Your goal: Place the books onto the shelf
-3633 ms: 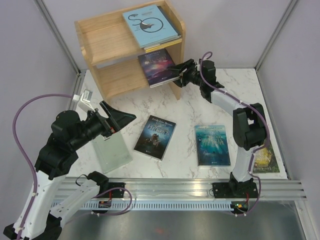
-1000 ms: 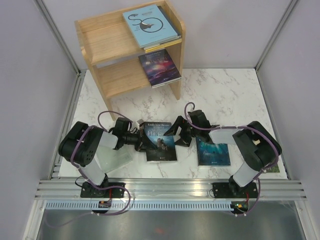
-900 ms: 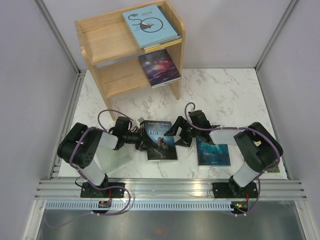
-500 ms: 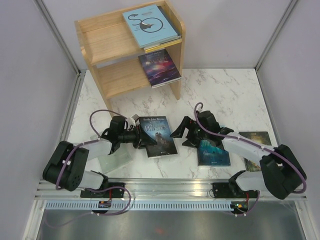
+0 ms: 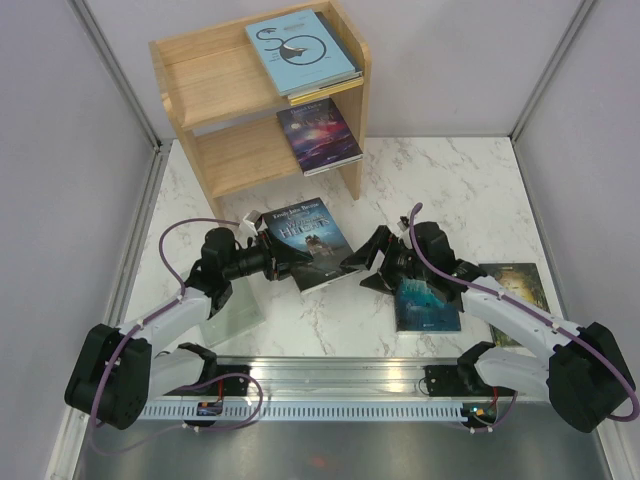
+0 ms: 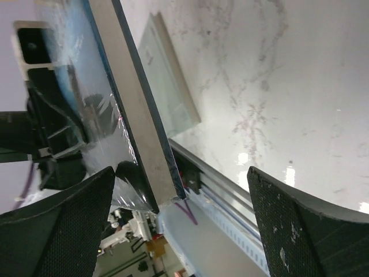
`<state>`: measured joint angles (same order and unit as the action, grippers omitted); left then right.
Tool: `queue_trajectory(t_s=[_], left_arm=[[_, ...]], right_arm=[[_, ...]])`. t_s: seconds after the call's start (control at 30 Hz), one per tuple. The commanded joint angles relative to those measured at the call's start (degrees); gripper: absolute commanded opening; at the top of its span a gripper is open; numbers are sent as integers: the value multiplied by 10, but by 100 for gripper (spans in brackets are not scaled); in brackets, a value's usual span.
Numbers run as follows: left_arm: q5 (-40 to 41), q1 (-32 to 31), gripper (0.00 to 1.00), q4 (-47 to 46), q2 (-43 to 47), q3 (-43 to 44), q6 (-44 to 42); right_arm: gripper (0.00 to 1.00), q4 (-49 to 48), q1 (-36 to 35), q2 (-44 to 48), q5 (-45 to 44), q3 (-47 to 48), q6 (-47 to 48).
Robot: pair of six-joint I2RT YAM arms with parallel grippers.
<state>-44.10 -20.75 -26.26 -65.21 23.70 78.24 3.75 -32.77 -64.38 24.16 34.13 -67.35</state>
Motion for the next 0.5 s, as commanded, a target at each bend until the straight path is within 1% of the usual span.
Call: queue_trajectory(t_s=[0.0, 0.07, 0.13, 0.23, 0.27, 0.33, 0.37, 0.43, 0.47], left_arm=[[24, -1, 2, -185, 42, -1, 119], [36, 0, 2, -226, 43, -13, 147], [38, -1, 2, -234, 41, -15, 155], [44, 0, 2, -247, 43, -22, 163], [47, 0, 2, -255, 42, -25, 169], [49, 0, 2, -280, 40, -31, 183], [49, 0, 2, -283, 40, -35, 186], [52, 0, 2, -284, 45, -39, 187], [53, -1, 2, -284, 48, -41, 187]], right_arm=[[98, -70, -1, 16, 11, 25, -59], [98, -110, -1, 13, 9, 23, -84], [96, -134, -2, 8, 7, 23, -97], [83, -200, -1, -1, 4, 24, -124], [72, -210, 0, -4, 3, 25, -133], [61, -225, -2, -13, 1, 32, -137], [50, -233, -2, -19, 1, 36, -139], [40, -243, -4, -27, 4, 47, -143], [28, -247, -6, -32, 5, 51, -143]])
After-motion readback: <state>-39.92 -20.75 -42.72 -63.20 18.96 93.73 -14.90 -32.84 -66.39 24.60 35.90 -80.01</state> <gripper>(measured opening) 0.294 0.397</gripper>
